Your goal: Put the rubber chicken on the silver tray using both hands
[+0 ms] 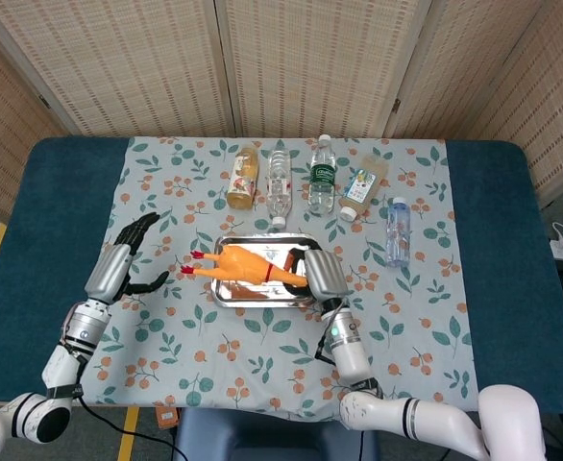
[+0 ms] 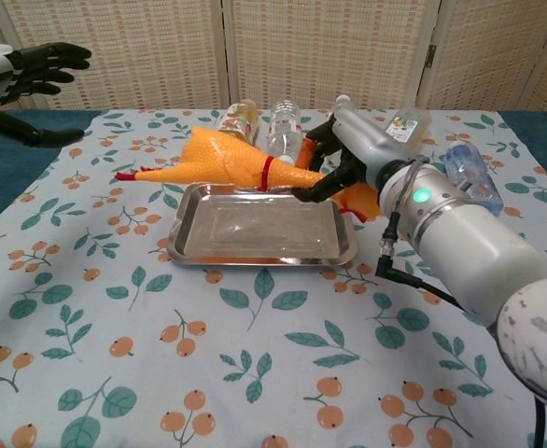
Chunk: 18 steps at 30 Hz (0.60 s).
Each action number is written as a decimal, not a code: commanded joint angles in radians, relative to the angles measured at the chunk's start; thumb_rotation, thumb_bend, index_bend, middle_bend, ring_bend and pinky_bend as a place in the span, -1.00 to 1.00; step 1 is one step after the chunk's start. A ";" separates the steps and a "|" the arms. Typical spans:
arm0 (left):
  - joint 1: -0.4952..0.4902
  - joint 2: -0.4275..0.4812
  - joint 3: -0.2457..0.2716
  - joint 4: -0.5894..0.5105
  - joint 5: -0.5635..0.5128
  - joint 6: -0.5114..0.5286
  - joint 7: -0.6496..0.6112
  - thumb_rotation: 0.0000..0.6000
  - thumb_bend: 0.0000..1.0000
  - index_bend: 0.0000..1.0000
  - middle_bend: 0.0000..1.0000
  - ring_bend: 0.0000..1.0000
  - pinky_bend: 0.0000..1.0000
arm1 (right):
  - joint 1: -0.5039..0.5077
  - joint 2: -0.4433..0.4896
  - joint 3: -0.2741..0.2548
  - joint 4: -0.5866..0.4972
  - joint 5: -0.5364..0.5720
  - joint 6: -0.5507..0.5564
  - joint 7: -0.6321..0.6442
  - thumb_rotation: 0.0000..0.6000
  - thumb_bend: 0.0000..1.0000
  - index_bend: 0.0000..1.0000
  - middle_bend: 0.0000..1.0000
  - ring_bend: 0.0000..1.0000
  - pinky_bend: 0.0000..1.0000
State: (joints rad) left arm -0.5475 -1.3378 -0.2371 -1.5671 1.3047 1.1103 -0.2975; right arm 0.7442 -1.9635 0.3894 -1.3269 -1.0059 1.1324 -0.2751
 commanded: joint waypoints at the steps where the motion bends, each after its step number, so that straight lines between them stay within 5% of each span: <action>1: 0.005 0.007 0.011 0.005 0.016 0.001 -0.009 1.00 -0.37 -1.00 -1.00 -1.00 -0.95 | 0.043 -0.044 -0.002 0.108 -0.004 -0.040 -0.011 1.00 -0.43 0.78 0.20 0.22 0.65; 7: 0.006 0.018 0.027 0.000 0.040 -0.004 -0.034 1.00 -0.34 -1.00 -1.00 -1.00 -0.95 | 0.080 -0.082 -0.026 0.239 -0.019 -0.084 -0.043 1.00 -0.44 0.65 0.17 0.12 0.56; 10: 0.002 0.030 0.035 -0.017 0.044 -0.021 -0.032 1.00 -0.31 -1.00 -1.00 -1.00 -0.95 | 0.081 -0.064 -0.048 0.242 -0.041 -0.128 -0.010 1.00 -0.45 0.00 -0.30 -0.13 0.26; 12: 0.001 0.039 0.040 -0.029 0.045 -0.026 -0.022 1.00 -0.31 -1.00 -1.00 -1.00 -0.95 | 0.078 -0.053 -0.055 0.234 -0.051 -0.139 0.005 1.00 -0.45 -0.49 -0.65 -0.48 -0.05; 16: 0.001 0.053 0.044 -0.056 0.043 -0.031 -0.010 1.00 -0.31 -1.00 -1.00 -1.00 -0.95 | 0.073 -0.019 -0.057 0.199 -0.046 -0.150 -0.019 1.00 -0.53 -0.98 -0.97 -0.88 -0.39; 18: 0.001 0.064 0.046 -0.074 0.038 -0.036 -0.007 1.00 -0.31 -1.00 -1.00 -1.00 -0.95 | 0.069 0.000 -0.058 0.176 -0.047 -0.131 -0.053 1.00 -0.61 -1.00 -1.00 -0.96 -0.47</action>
State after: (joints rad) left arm -0.5463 -1.2795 -0.1925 -1.6336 1.3457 1.0776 -0.3070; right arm 0.8171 -1.9833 0.3335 -1.1281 -1.0537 0.9892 -0.2983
